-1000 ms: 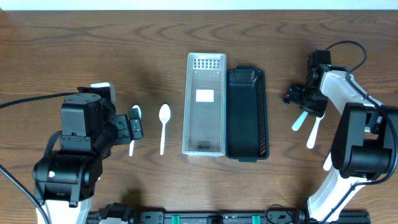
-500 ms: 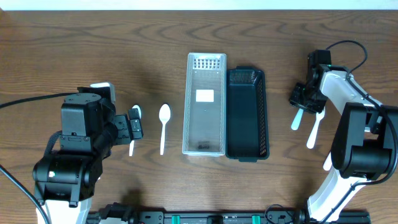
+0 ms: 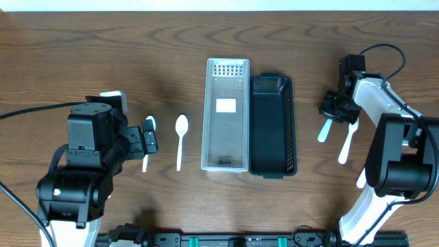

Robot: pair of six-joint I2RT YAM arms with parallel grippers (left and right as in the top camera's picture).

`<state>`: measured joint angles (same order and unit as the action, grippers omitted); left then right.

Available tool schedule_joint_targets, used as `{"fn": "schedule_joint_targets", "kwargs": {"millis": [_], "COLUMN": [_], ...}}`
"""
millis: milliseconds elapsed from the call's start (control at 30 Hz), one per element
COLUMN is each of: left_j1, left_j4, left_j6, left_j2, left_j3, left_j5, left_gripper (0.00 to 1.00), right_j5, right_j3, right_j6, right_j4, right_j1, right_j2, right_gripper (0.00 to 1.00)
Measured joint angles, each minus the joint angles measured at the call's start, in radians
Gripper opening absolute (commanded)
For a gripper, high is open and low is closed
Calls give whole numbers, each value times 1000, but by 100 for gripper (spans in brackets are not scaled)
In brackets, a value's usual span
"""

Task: Pack container
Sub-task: 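Carry the fork left and release it into the black basket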

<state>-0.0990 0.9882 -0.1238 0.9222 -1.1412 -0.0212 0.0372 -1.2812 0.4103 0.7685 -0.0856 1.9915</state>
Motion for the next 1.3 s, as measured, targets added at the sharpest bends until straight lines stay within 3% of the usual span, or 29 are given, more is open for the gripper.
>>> {"fn": "schedule_joint_targets", "kwargs": {"millis": [200, 467, 767, 1033, 1133, 1300], "left_j1": [0, 0, 0, 0, 0, 0], "left_j4": [0, 0, 0, 15, 28, 30], "left_j6": [0, 0, 0, 0, 0, 0], "left_j2": [0, 0, 0, 0, 0, 0], "left_j3": [0, 0, 0, 0, 0, 0], "left_j5": [0, 0, 2, 2, 3, 2], "left_gripper": [98, 98, 98, 98, 98, 98], "right_j5": [0, 0, -16, -31, -30, -31], "right_j3": [0, -29, -162, -112, -64, -32], "right_j6": [0, -12, -40, -19, -16, -16], "right_j4": [12, 154, 204, 158, 122, 101], "right_j1": [0, 42, 325, 471, 485, 505], "right_j2": [-2, -76, -413, -376, -301, -176], "right_gripper": [1, 1, 1, 2, 8, 32]}}
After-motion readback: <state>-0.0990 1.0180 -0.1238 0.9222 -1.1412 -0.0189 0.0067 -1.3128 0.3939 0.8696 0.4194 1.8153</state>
